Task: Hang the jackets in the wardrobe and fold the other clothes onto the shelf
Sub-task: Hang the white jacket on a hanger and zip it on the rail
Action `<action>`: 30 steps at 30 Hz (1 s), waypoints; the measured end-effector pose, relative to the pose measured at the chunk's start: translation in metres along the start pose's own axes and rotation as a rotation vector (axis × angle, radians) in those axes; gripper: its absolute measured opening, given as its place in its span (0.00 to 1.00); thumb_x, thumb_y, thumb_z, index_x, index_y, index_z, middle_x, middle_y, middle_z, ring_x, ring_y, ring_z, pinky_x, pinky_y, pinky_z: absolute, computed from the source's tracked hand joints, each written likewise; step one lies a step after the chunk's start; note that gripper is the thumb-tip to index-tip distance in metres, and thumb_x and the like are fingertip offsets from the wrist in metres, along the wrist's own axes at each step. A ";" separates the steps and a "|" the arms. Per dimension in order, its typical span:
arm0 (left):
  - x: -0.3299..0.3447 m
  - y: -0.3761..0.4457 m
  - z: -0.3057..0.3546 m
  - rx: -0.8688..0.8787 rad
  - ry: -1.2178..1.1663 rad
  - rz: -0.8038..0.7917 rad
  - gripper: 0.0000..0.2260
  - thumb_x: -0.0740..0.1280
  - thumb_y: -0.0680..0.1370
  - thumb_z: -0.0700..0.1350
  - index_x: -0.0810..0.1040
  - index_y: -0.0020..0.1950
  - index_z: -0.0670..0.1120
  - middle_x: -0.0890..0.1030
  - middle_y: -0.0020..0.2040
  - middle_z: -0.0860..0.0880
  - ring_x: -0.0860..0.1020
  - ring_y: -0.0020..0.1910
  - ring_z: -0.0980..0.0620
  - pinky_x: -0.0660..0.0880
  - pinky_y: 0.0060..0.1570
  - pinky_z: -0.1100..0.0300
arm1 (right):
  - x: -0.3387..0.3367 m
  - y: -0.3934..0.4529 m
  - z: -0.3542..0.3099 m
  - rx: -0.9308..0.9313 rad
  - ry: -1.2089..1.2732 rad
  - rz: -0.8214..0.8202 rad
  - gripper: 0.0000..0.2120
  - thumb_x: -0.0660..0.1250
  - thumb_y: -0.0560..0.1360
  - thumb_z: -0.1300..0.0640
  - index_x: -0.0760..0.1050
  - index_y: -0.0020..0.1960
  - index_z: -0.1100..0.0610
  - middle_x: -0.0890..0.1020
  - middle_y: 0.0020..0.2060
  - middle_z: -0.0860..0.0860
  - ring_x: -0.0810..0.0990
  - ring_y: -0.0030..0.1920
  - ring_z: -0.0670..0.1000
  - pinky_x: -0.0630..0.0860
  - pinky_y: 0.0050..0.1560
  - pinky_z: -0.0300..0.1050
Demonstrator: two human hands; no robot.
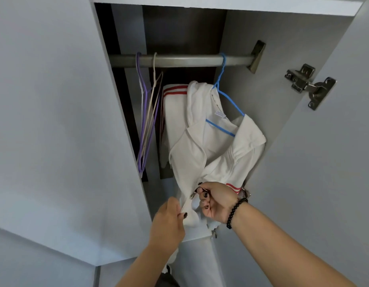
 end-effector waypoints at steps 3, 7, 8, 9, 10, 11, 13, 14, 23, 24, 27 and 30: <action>0.000 0.005 -0.010 -0.035 0.026 -0.015 0.10 0.63 0.78 0.38 0.63 0.43 0.46 0.69 0.40 0.51 0.68 0.37 0.52 0.63 0.35 0.63 | 0.002 0.002 -0.014 -0.026 -0.007 0.005 0.16 0.57 0.78 0.59 0.68 0.31 0.56 0.65 0.20 0.47 0.64 0.18 0.45 0.61 0.19 0.33; 0.001 0.022 -0.021 -0.072 0.078 -0.054 0.08 0.61 0.78 0.39 0.63 0.44 0.47 0.71 0.43 0.50 0.70 0.39 0.51 0.66 0.37 0.62 | -0.002 0.004 -0.036 -0.066 0.030 0.025 0.16 0.59 0.77 0.60 0.69 0.31 0.56 0.65 0.21 0.47 0.64 0.20 0.45 0.61 0.20 0.32; 0.001 0.025 -0.024 -0.091 0.099 -0.067 0.08 0.61 0.79 0.40 0.63 0.44 0.48 0.71 0.44 0.50 0.71 0.40 0.51 0.69 0.39 0.62 | -0.003 0.004 -0.040 -0.071 0.037 0.028 0.16 0.59 0.77 0.60 0.69 0.31 0.56 0.66 0.21 0.47 0.64 0.20 0.45 0.61 0.21 0.32; 0.001 0.029 -0.026 -0.107 0.119 -0.078 0.08 0.61 0.79 0.41 0.63 0.45 0.48 0.71 0.45 0.51 0.72 0.42 0.50 0.71 0.42 0.61 | -0.004 0.004 -0.045 -0.078 0.033 0.031 0.15 0.59 0.77 0.60 0.69 0.31 0.56 0.66 0.21 0.47 0.64 0.20 0.45 0.61 0.21 0.32; 0.001 0.032 -0.027 -0.116 0.138 -0.084 0.08 0.61 0.79 0.42 0.62 0.45 0.49 0.71 0.46 0.51 0.75 0.43 0.50 0.74 0.44 0.60 | -0.004 0.005 -0.049 -0.088 0.013 0.035 0.15 0.59 0.77 0.60 0.69 0.31 0.56 0.65 0.21 0.47 0.64 0.20 0.45 0.61 0.21 0.33; 0.002 0.035 -0.026 -0.116 0.155 -0.087 0.07 0.61 0.79 0.42 0.62 0.46 0.49 0.72 0.47 0.51 0.77 0.46 0.49 0.75 0.47 0.59 | -0.005 0.006 -0.054 -0.103 -0.019 0.041 0.15 0.59 0.77 0.60 0.69 0.32 0.56 0.65 0.21 0.47 0.63 0.20 0.45 0.61 0.21 0.33; 0.003 0.042 -0.026 -0.108 0.181 -0.098 0.07 0.61 0.78 0.41 0.63 0.48 0.49 0.73 0.51 0.49 0.78 0.50 0.47 0.76 0.50 0.56 | -0.006 0.009 -0.064 -0.139 -0.075 0.058 0.15 0.59 0.78 0.59 0.69 0.32 0.56 0.65 0.21 0.47 0.63 0.21 0.45 0.60 0.22 0.33; 0.003 0.045 -0.027 -0.109 0.189 -0.109 0.07 0.62 0.78 0.40 0.63 0.49 0.48 0.74 0.52 0.49 0.78 0.51 0.47 0.76 0.51 0.56 | -0.005 0.010 -0.069 -0.153 -0.085 0.064 0.15 0.60 0.78 0.59 0.69 0.32 0.56 0.65 0.21 0.46 0.63 0.21 0.45 0.61 0.22 0.33; 0.020 0.064 -0.051 -0.200 0.274 -0.262 0.18 0.66 0.76 0.41 0.65 0.64 0.46 0.75 0.59 0.48 0.79 0.55 0.47 0.77 0.55 0.56 | 0.002 0.024 -0.069 -0.140 -0.088 0.108 0.15 0.59 0.77 0.59 0.69 0.31 0.55 0.65 0.21 0.46 0.63 0.20 0.44 0.59 0.24 0.33; 0.023 0.066 -0.054 -0.220 0.276 -0.279 0.20 0.66 0.76 0.42 0.64 0.66 0.45 0.76 0.59 0.47 0.79 0.56 0.47 0.77 0.56 0.56 | 0.005 0.027 -0.062 -0.130 -0.093 0.110 0.15 0.59 0.77 0.58 0.69 0.31 0.55 0.65 0.21 0.46 0.63 0.21 0.45 0.59 0.24 0.34; 0.026 0.073 -0.049 -0.206 0.260 -0.253 0.17 0.66 0.78 0.46 0.64 0.63 0.46 0.77 0.57 0.48 0.79 0.56 0.47 0.76 0.57 0.54 | 0.016 0.035 -0.040 -0.091 -0.086 0.076 0.16 0.58 0.77 0.58 0.68 0.30 0.55 0.64 0.21 0.46 0.62 0.20 0.45 0.60 0.25 0.35; 0.021 0.085 -0.029 -0.039 0.192 -0.121 0.10 0.64 0.78 0.50 0.67 0.54 0.49 0.76 0.52 0.51 0.77 0.53 0.49 0.74 0.53 0.56 | 0.024 0.042 -0.019 -0.019 -0.075 0.020 0.16 0.57 0.77 0.59 0.67 0.30 0.54 0.63 0.23 0.47 0.63 0.21 0.45 0.61 0.24 0.35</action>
Point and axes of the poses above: each hand's wrist, its own y-axis towards the middle knuckle, its own x-axis out of the palm, z = x × y, the point moved 7 cm from there along y, towards the middle knuckle
